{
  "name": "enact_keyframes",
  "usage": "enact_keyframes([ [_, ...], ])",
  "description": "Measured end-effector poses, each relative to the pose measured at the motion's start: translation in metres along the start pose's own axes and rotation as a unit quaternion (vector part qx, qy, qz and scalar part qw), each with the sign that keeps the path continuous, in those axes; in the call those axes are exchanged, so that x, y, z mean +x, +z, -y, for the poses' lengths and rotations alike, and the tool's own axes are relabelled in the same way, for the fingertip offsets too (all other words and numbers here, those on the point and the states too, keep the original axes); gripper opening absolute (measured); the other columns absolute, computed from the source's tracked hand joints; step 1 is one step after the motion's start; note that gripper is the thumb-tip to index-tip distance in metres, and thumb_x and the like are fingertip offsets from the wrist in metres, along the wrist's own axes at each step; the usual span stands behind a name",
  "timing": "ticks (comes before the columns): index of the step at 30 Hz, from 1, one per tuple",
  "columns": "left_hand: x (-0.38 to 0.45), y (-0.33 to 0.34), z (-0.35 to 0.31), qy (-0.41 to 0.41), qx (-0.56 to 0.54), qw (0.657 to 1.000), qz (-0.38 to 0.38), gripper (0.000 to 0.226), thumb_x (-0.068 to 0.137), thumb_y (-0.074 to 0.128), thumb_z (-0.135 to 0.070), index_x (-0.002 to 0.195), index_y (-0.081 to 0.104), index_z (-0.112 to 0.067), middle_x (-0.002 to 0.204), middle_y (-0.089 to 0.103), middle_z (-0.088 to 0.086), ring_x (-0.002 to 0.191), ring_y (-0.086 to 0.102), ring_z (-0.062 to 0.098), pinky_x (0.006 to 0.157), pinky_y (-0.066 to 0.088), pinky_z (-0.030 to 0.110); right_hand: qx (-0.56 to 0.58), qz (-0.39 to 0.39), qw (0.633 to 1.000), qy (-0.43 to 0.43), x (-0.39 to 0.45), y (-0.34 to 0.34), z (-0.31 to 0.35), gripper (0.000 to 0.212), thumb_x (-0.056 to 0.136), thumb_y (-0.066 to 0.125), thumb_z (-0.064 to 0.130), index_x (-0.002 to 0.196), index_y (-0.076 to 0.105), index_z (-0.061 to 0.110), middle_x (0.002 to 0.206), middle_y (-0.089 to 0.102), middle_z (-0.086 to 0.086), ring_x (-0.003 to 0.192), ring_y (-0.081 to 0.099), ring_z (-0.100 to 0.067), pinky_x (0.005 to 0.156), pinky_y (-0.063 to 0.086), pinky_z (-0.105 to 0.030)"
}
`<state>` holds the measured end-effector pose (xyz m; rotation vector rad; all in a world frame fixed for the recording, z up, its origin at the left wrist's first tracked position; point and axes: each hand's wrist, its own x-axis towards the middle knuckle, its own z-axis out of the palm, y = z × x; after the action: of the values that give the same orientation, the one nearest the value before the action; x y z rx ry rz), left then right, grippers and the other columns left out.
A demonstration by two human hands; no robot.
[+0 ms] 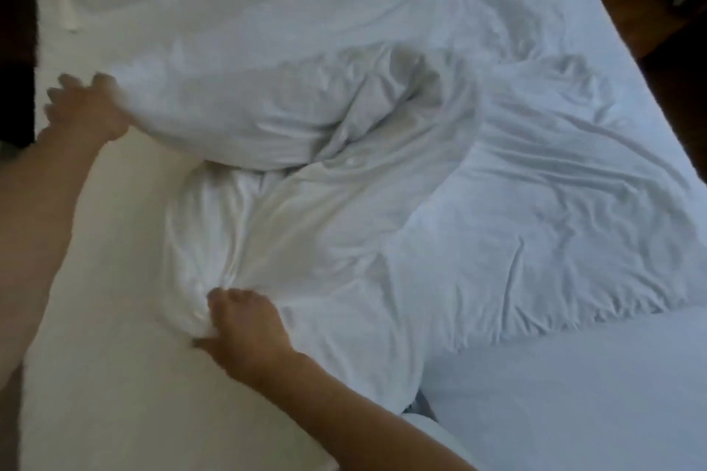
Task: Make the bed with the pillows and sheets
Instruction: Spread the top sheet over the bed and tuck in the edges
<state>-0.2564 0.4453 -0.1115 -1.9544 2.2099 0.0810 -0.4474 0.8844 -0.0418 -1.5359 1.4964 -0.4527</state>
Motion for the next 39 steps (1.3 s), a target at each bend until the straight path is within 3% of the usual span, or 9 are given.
enact_keyframes([
  [2, -0.026, 0.000, 0.041, -0.075, -0.084, 0.992, 0.049, 0.094, 0.066, 0.060, -0.070, 0.146, 0.032, -0.028, 0.144, 0.037, 0.027, 0.124, 0.041, 0.054, 0.099, 0.041, 0.061, -0.034, 0.105, 0.994, -0.028, -0.010, 0.036, 0.015, 0.053, 0.088, 0.067, 0.032, 0.128, 0.045, 0.006, 0.121, 0.052, -0.024, 0.111, 0.049, -0.040, 0.096, 0.040, -0.046],
  [5, -0.158, -0.045, -0.053, -0.062, -0.062, 0.996, 0.031, 0.069, 0.091, 0.061, -0.029, 0.149, 0.027, -0.015, 0.148, 0.029, 0.029, 0.132, 0.034, 0.047, 0.107, 0.035, 0.054, -0.042, 0.102, 0.994, -0.026, -0.021, 0.051, 0.008, 0.058, 0.091, 0.062, 0.032, 0.139, 0.039, 0.011, 0.134, 0.045, -0.021, 0.123, 0.040, -0.038, 0.108, 0.030, -0.046],
  [7, -0.204, -0.041, -0.105, -0.011, -0.087, 0.996, 0.028, 0.062, 0.092, 0.057, -0.022, 0.148, 0.032, -0.013, 0.146, 0.034, 0.027, 0.131, 0.037, 0.045, 0.106, 0.037, 0.051, -0.028, 0.077, 0.997, 0.005, -0.030, 0.046, -0.008, 0.054, 0.093, 0.059, 0.031, 0.139, 0.041, 0.011, 0.136, 0.045, -0.019, 0.126, 0.039, -0.036, 0.107, 0.031, -0.044],
  [13, -0.322, 0.052, -0.194, 0.087, -0.149, 0.971, 0.164, 0.063, 0.096, 0.052, -0.023, 0.152, 0.025, -0.016, 0.157, 0.022, 0.019, 0.143, 0.024, 0.034, 0.113, 0.028, 0.044, -0.052, 0.027, 0.988, 0.142, -0.075, 0.013, -0.084, 0.045, 0.095, 0.053, 0.031, 0.135, 0.045, 0.013, 0.134, 0.048, -0.015, 0.124, 0.042, -0.033, 0.101, 0.036, -0.040],
  [18, -0.429, 0.104, -0.186, 0.098, -0.135, 0.959, 0.231, 0.058, 0.094, 0.051, -0.023, 0.149, 0.032, -0.020, 0.153, 0.030, 0.015, 0.139, 0.031, 0.033, 0.110, 0.032, 0.042, -0.066, -0.045, 0.975, 0.209, -0.157, -0.002, -0.139, 0.042, 0.097, 0.049, 0.031, 0.135, 0.045, 0.013, 0.130, 0.051, -0.011, 0.120, 0.045, -0.028, 0.095, 0.040, -0.036],
  [24, -0.548, 0.097, -0.164, 0.024, -0.185, 0.970, 0.156, 0.060, 0.086, 0.054, -0.012, 0.144, 0.042, -0.014, 0.142, 0.046, 0.018, 0.128, 0.045, 0.035, 0.103, 0.042, 0.045, -0.034, -0.072, 0.972, 0.221, -0.265, 0.023, -0.181, 0.041, 0.096, 0.051, 0.030, 0.133, 0.046, 0.013, 0.130, 0.051, -0.012, 0.121, 0.044, -0.030, 0.094, 0.039, -0.037],
  [30, -0.665, 0.088, -0.174, 0.032, -0.126, 0.970, 0.205, 0.059, 0.089, 0.053, -0.016, 0.145, 0.036, -0.014, 0.144, 0.041, 0.016, 0.130, 0.040, 0.036, 0.102, 0.040, 0.044, -0.004, -0.021, 0.960, 0.278, -0.380, 0.063, -0.209, 0.043, 0.097, 0.047, 0.035, 0.134, 0.044, 0.015, 0.131, 0.051, -0.011, 0.122, 0.044, -0.028, 0.093, 0.041, -0.037],
  [35, -0.677, 0.104, -0.219, 0.118, -0.066, 0.974, 0.183, 0.068, 0.090, 0.056, -0.011, 0.151, 0.029, -0.017, 0.154, 0.029, 0.015, 0.140, 0.030, 0.033, 0.108, 0.036, 0.044, -0.014, -0.014, 0.957, 0.291, -0.403, 0.082, -0.257, 0.049, 0.098, 0.049, 0.033, 0.142, 0.035, 0.017, 0.137, 0.046, -0.008, 0.125, 0.041, -0.026, 0.094, 0.042, -0.035],
  [39, -0.655, 0.153, -0.246, 0.271, 0.041, 0.953, 0.133, 0.089, 0.060, 0.080, -0.004, 0.142, 0.045, -0.014, 0.144, 0.042, 0.026, 0.129, 0.045, 0.042, 0.103, 0.040, 0.051, -0.104, -0.045, 0.961, 0.253, -0.391, 0.088, -0.310, 0.060, 0.086, 0.068, 0.030, 0.138, 0.044, 0.014, 0.131, 0.052, -0.011, 0.119, 0.051, -0.031, 0.092, 0.048, -0.038],
])
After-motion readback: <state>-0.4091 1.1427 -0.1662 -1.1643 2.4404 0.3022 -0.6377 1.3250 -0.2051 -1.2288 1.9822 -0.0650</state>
